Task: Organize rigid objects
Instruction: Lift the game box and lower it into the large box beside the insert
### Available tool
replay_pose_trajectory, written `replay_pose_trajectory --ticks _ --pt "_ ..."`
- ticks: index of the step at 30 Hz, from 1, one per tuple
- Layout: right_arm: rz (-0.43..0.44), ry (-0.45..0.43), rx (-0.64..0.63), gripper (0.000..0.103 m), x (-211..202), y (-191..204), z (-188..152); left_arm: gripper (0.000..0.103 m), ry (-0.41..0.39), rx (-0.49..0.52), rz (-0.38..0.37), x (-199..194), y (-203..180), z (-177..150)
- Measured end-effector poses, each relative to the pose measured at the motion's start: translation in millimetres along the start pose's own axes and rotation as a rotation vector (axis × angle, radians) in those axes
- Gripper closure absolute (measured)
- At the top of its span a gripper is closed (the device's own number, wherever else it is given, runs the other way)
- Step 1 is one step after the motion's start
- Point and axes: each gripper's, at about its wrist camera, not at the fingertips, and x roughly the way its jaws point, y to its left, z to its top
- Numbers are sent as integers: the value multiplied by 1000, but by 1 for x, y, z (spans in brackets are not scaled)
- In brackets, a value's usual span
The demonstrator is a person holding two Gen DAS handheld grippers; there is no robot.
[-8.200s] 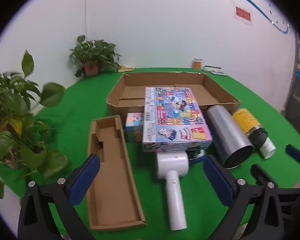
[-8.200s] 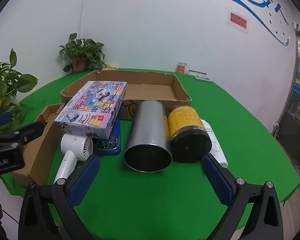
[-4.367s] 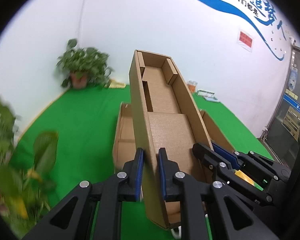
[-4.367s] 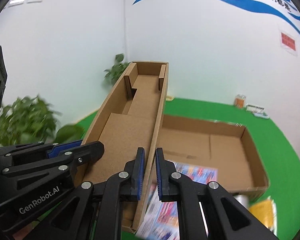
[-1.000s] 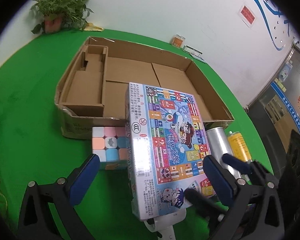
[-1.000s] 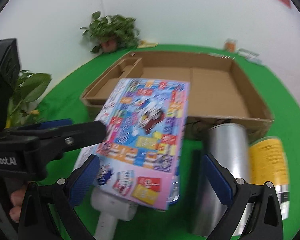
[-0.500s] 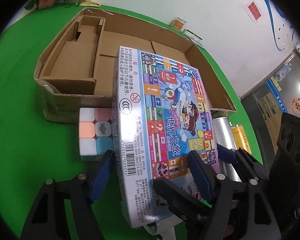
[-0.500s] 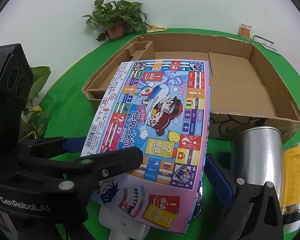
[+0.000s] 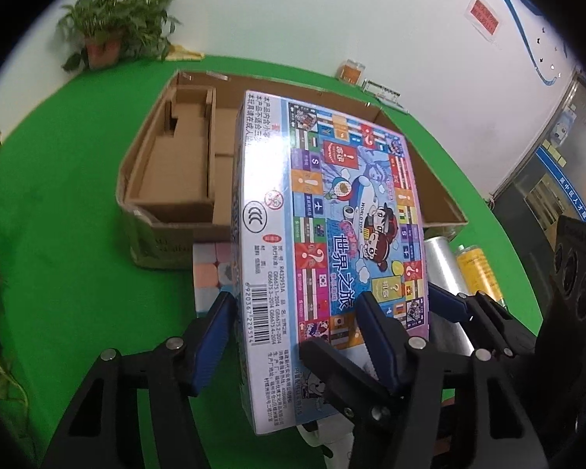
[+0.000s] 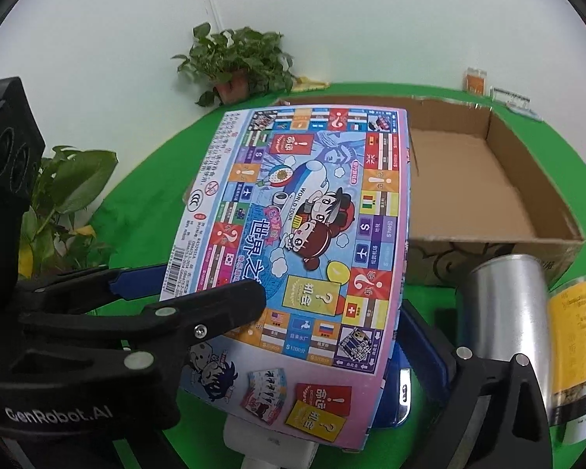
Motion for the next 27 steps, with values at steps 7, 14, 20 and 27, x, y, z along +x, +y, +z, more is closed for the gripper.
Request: replay_pose_trajectory --ticks 7,14,20,27 --pt "-58 -157 -51 6 -41 8 48 40 -119 56 -26 -36 -18 43" --pt "-91 -215 -66 7 -51 3 107 40 -170 109 -15 -40 -27 106" --pt "-86 -147 -44 8 -23 -9 167 40 -102 96 6 -15 -24 158" --pt "-40 29 -11 9 34 -32 210 40 10 98 78 29 -21 186"
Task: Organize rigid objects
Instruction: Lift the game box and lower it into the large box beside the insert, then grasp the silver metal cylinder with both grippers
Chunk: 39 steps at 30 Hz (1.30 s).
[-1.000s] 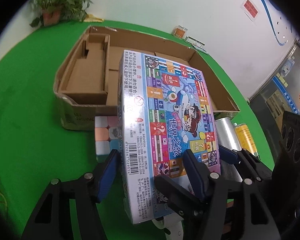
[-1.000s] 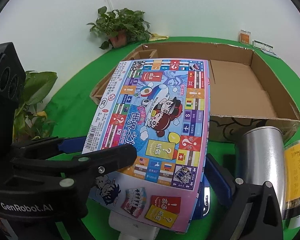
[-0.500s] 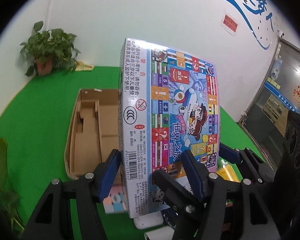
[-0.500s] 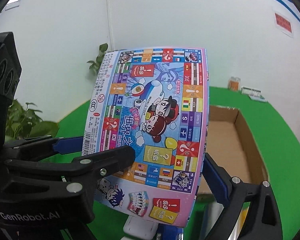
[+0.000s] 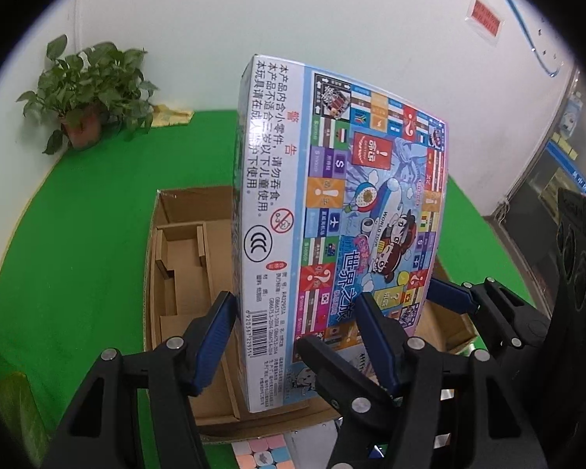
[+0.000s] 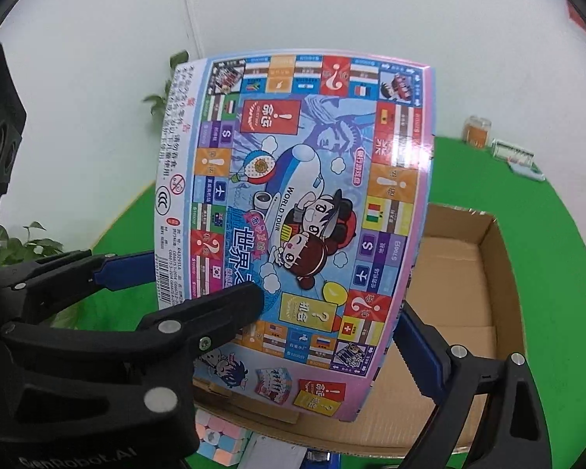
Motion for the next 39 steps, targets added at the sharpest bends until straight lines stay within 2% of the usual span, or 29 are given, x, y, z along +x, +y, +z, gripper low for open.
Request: replay_pose_trajectory --ticks 5,11,15,17,21,22,26,27,28,29,32,33,35,37,38,39 --pt "6 106 26 9 41 -8 5 40 106 -40 -16 42 8 -8" --pt "29 221 37 11 91 -10 -13 40 212 -81 -2 85 23 -32" --pt "49 302 45 15 127 -10 -27 44 282 -108 21 110 32 -51" --pt "64 331 45 17 140 -10 -29 47 302 -121 33 116 38 -58" --pt "83 343 82 17 153 -17 -23 59 314 -119 60 114 40 -62" --pt "95 352 100 17 150 -29 -30 63 319 -107 73 114 39 -63" --pt "120 382 137 17 160 -37 -34 69 319 -85 103 110 38 -65" --pt "112 386 131 28 163 -37 -40 74 327 -90 74 109 37 -67" --pt "104 389 113 28 167 -35 -45 77 326 -108 45 106 38 -69" --pt "100 384 96 28 170 -31 -56 77 317 -116 41 102 41 -69" --pt "100 376 96 27 172 -26 -54 77 242 -125 24 74 49 -69" --pt "107 372 97 27 170 -26 -54 77 203 -125 25 60 49 -70" --pt "125 371 88 27 167 -28 -55 76 72 -94 63 23 47 -73" --pt "122 370 82 30 155 -33 -56 71 -19 -64 101 -2 39 -79" --pt "111 348 90 29 135 -42 -59 67 -78 -51 133 -20 34 -84" --pt "92 292 90 19 110 -45 -61 43 -122 -45 158 -33 32 -86"
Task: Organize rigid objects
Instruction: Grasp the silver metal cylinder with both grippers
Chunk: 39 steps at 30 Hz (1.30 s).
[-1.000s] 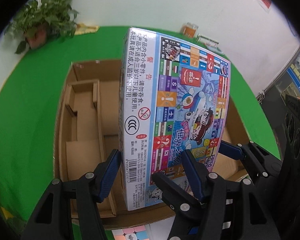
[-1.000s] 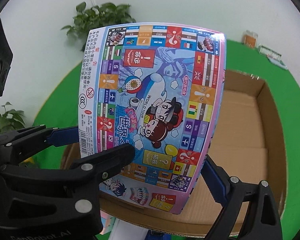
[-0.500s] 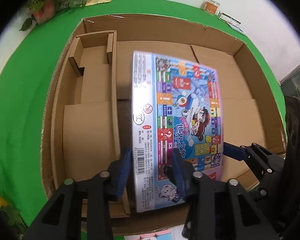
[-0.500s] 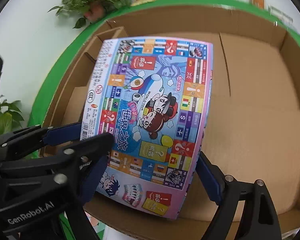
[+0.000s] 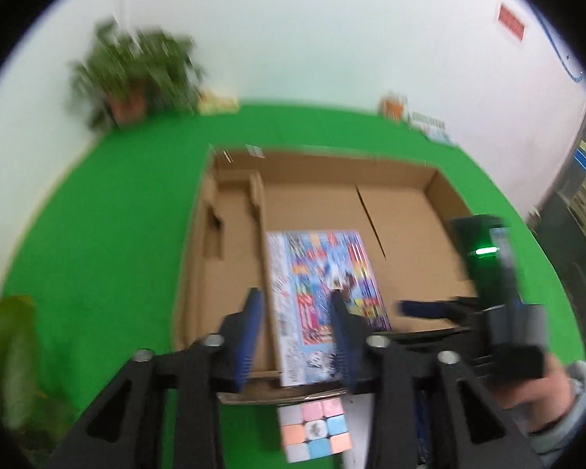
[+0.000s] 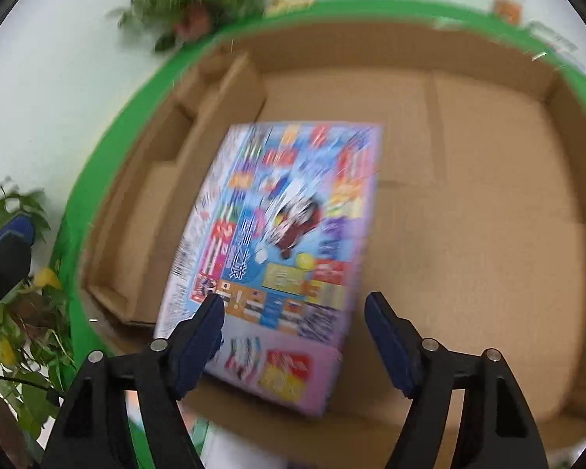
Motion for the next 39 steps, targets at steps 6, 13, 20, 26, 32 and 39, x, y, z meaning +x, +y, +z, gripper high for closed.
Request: replay_pose_trajectory --ticks 6,13,20,26,32,39 --pt "-157 -369 28 0 -151 -34 -90 0 -342 26 146 -64 -20 -39" --pt "-181 -277 110 1 -172 -84 -177 0 -70 -14 -120 -38 -54 -74" --pt "-149 -168 52 9 -144 -66 -220 0 148 -53 -397 -23 -91 -91" --pt "-155 -140 72 18 -115 -55 -230 1 333 -75 -526 2 -122 -98" --pt "-78 -137 156 18 -114 -64 -237 1 464 -81 -639 40 -150 -94" --pt "-19 -143 178 18 -121 -71 -252 10 583 -48 -596 73 -162 -96"
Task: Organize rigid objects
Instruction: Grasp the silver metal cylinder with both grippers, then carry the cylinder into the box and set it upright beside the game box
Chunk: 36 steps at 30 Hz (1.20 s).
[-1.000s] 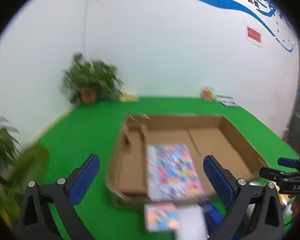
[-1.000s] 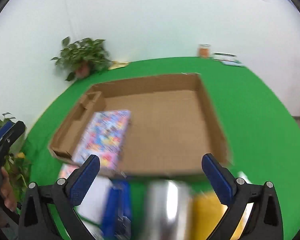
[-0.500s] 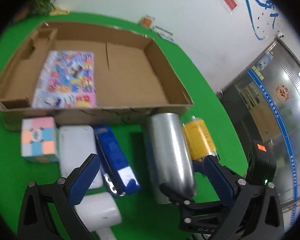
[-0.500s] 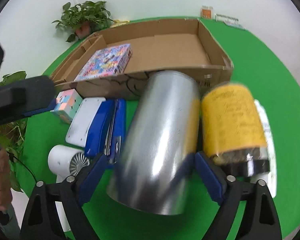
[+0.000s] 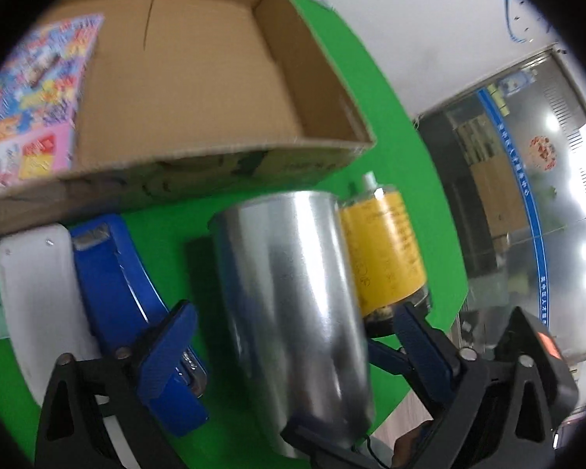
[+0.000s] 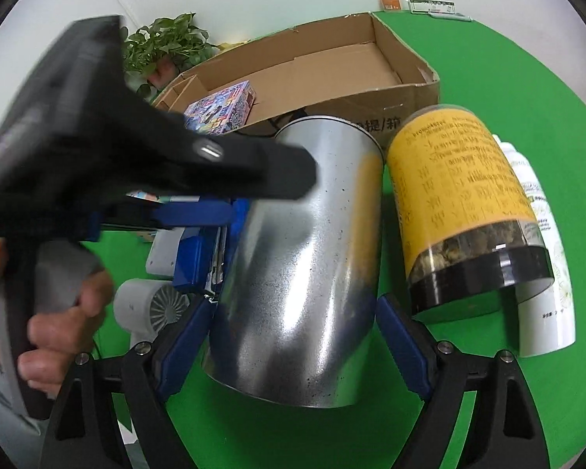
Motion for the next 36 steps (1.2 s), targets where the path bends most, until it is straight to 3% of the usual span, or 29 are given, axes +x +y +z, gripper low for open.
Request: replay_pose_trajectory --ticks 5,10,13,17,23,28,31,36 --pt "23 1 -14 18 -3 0 -6 18 36 42 74 3 -8 0" --pt "25 5 -30 19 -6 6 -9 19 11 29 85 -10 -3 -5" --pt "31 -23 -36 20 -8 10 -2 20 -34 58 102 -21 -10 -6" --pt "40 -121 -84 20 -35 28 13 21 -144 80 93 -63 -29 6" --pt "38 -294 -197 20 -92 69 68 21 -339 161 98 -160 -64 45" --pt "33 -359 -262 20 -120 102 123 21 -403 185 97 -202 -78 89" --pt "41 -323 -269 20 -116 112 156 21 -383 165 109 -207 -70 118" --pt "75 -183 -235 20 -86 114 209 22 -319 85 128 -194 -43 167"
